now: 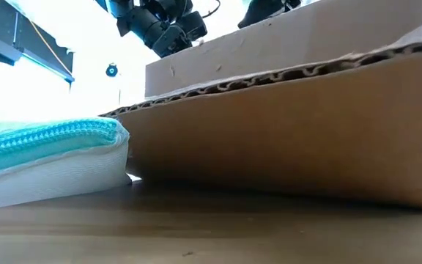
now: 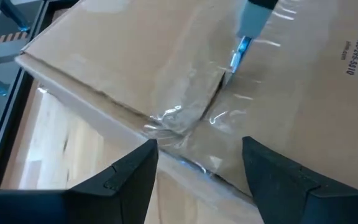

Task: Unpack boxes
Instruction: Break down cardboard box until it is fully flat

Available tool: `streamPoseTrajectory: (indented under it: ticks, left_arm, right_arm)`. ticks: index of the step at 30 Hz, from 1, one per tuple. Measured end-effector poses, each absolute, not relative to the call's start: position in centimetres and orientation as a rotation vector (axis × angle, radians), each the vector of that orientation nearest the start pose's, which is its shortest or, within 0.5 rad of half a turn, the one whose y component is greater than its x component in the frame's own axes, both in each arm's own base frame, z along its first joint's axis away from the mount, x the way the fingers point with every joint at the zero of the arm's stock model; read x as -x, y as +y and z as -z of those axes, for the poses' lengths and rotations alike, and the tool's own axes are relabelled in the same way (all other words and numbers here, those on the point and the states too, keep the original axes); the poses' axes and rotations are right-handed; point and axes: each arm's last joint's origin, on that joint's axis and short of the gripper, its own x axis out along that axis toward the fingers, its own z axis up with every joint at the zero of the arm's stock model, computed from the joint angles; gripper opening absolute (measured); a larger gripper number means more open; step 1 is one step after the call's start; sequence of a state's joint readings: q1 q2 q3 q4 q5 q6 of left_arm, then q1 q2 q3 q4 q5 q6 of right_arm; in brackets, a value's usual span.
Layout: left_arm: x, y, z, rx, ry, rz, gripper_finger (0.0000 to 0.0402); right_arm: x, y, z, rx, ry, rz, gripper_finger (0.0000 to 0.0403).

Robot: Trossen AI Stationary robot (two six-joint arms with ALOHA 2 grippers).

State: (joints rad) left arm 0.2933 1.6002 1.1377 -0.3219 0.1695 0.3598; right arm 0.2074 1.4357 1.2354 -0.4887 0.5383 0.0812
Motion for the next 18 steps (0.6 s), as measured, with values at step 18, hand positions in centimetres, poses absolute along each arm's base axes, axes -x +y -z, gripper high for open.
streamPoseTrajectory:
  ticks: [18]
  left_arm:
    - [-35.7,9.0,-23.7,-0.258,0.65,0.201,0.0213]
  right_arm:
    - [-31.4,3.1,-31.4,0.081,0.537,0.41,0.0069]
